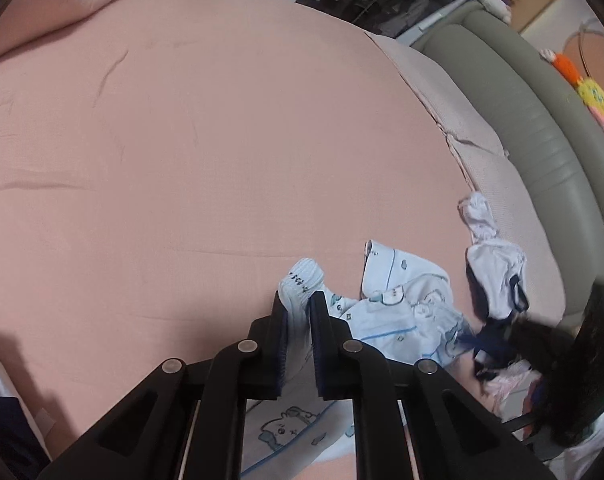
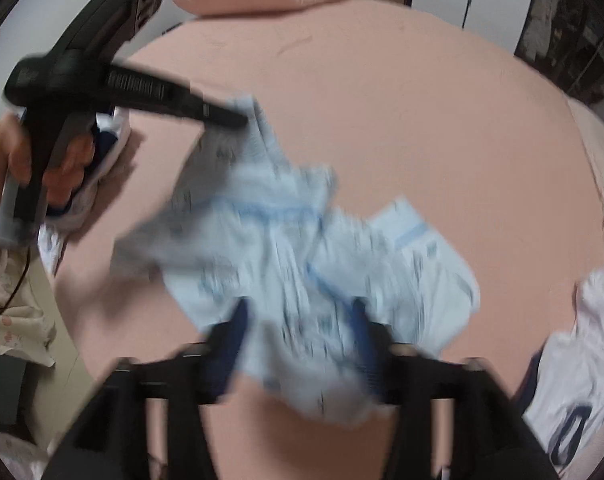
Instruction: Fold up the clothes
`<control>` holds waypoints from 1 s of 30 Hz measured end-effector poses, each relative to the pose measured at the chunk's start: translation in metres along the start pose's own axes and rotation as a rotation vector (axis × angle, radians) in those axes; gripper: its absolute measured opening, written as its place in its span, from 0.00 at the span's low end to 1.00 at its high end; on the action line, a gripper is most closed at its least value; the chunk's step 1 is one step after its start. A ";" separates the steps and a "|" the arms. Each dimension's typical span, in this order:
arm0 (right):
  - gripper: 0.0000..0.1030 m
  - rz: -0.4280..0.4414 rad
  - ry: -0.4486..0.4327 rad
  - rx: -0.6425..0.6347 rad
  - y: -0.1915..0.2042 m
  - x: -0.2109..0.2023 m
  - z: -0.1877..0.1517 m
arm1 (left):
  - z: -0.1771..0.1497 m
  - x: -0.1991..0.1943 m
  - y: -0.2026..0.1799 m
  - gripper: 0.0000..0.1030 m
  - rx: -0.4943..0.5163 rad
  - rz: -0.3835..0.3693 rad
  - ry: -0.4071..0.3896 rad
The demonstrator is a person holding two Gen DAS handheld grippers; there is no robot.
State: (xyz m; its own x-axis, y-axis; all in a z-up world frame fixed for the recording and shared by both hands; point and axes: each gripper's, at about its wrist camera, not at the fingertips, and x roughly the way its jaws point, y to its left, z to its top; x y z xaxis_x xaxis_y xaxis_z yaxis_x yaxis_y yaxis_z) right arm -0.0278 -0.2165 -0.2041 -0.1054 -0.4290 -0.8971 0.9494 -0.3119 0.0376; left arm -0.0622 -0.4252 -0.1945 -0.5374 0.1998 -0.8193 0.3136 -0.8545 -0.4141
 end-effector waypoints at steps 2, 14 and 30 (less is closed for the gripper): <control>0.64 -0.009 -0.027 -0.012 0.004 -0.001 0.013 | -0.004 -0.003 -0.004 0.09 0.012 -0.012 -0.007; 0.64 -0.037 0.075 0.018 -0.006 0.059 0.031 | -0.002 -0.015 -0.017 0.09 0.038 -0.075 -0.013; 0.63 -0.051 0.103 0.025 -0.010 0.084 0.004 | -0.012 0.020 0.009 0.65 -0.044 -0.090 0.168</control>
